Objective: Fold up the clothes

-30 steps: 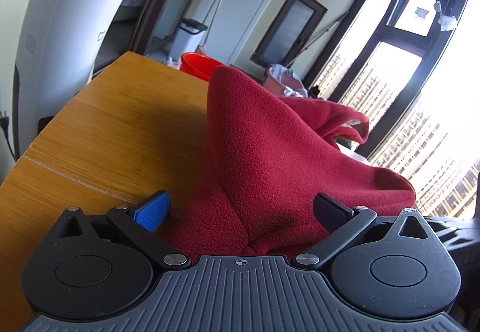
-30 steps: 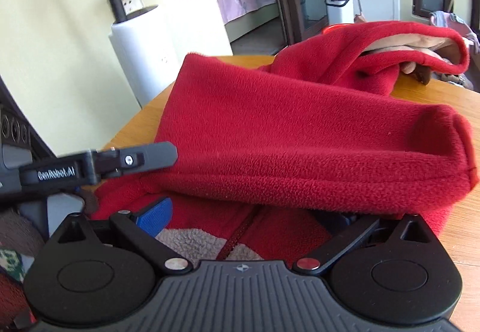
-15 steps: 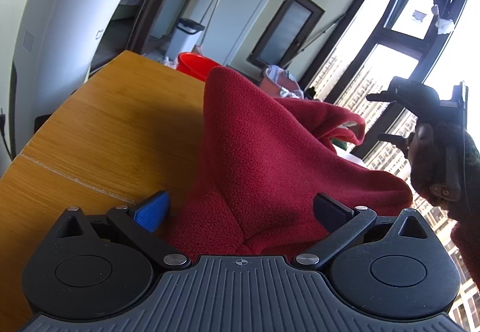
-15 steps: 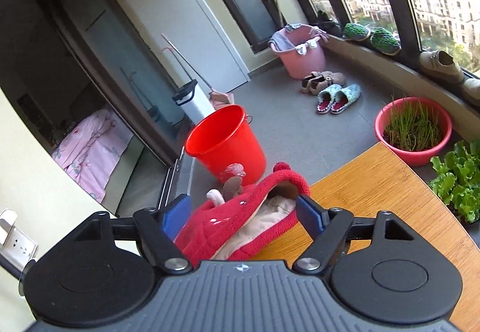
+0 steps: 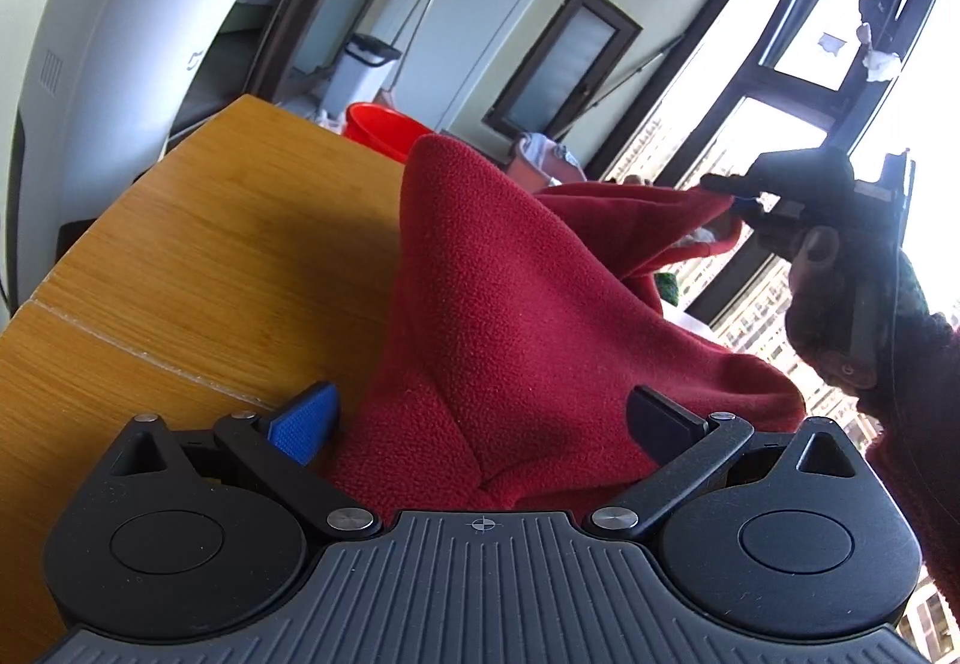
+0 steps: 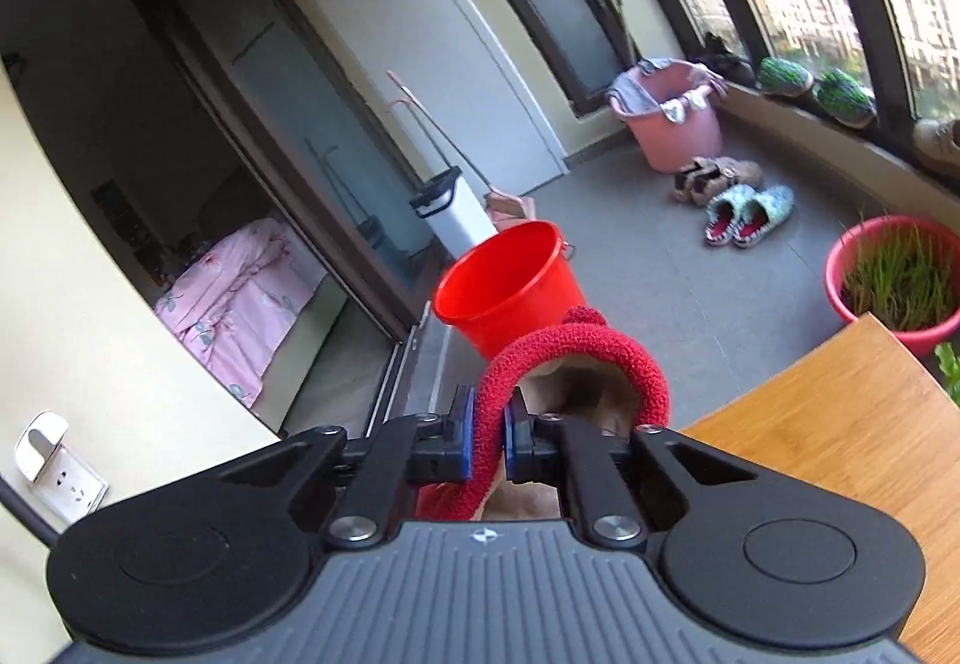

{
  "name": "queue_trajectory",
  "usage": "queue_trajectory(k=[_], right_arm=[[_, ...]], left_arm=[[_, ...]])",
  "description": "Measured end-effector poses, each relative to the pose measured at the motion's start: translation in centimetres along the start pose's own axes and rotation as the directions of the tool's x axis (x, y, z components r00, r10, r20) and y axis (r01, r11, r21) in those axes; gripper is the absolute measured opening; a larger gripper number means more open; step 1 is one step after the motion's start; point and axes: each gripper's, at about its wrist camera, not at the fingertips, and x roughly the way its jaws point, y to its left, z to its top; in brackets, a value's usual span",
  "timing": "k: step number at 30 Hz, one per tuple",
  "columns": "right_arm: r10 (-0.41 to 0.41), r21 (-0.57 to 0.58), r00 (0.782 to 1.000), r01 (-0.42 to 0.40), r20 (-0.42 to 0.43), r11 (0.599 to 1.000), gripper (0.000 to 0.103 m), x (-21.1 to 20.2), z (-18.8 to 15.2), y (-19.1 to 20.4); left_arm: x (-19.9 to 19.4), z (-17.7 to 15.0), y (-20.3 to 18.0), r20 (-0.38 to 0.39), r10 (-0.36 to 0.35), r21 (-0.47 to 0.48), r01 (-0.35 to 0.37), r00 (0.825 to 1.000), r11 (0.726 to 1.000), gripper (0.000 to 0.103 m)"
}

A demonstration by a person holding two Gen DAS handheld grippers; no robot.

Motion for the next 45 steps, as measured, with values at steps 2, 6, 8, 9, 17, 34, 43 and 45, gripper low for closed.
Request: queue_trajectory(k=[2, 6, 8, 9, 17, 34, 43, 45], right_arm=[[0.103, -0.034, 0.994, -0.103, 0.026, 0.994, 0.007, -3.0, 0.3, 1.8], [0.251, -0.102, 0.968, -0.247, 0.027, 0.964, 0.007, -8.5, -0.7, 4.6], [0.299, -0.142, 0.954, -0.295, 0.007, 0.945, 0.007, -10.9, -2.5, 5.3], [0.319, -0.154, 0.948, -0.316, -0.004, 0.936, 0.007, -11.7, -3.6, 5.3], [0.234, 0.019, 0.951, -0.235, -0.204, 0.972, 0.007, -13.5, -17.2, 0.2], [0.002, -0.552, 0.933, 0.211, 0.360, 0.807, 0.086, -20.6, -15.5, -3.2], [-0.193, -0.564, 0.944, 0.316, 0.267, 0.763, 0.093, -19.7, -15.0, -9.0], [-0.200, -0.537, 0.946, 0.312, 0.257, 0.784, 0.095, -20.2, -14.9, -9.7]], left_arm=[[0.0, 0.0, 0.0, 0.000, 0.000, -0.001, 0.000, 1.000, 1.000, 0.103], [0.0, -0.1, 0.2, 0.003, -0.006, -0.010, 0.006, 1.000, 1.000, 0.103], [0.0, -0.1, 0.3, 0.003, -0.008, -0.012, 0.008, 1.000, 1.000, 0.103], [0.0, -0.1, 0.3, 0.004, -0.008, -0.012, 0.008, 1.000, 1.000, 0.103], [-0.1, 0.0, 0.9, 0.014, -0.034, -0.052, 0.035, 0.999, 0.998, 0.103], [-7.8, 0.1, -1.6, 0.379, 0.220, 0.434, -0.383, 0.899, 0.816, 0.103], [-7.7, -0.3, 0.4, 0.446, 0.250, 0.416, -0.446, 0.859, 0.793, 0.103], [-7.9, 0.0, 0.8, 0.454, 0.262, 0.382, -0.451, 0.852, 0.806, 0.103]])
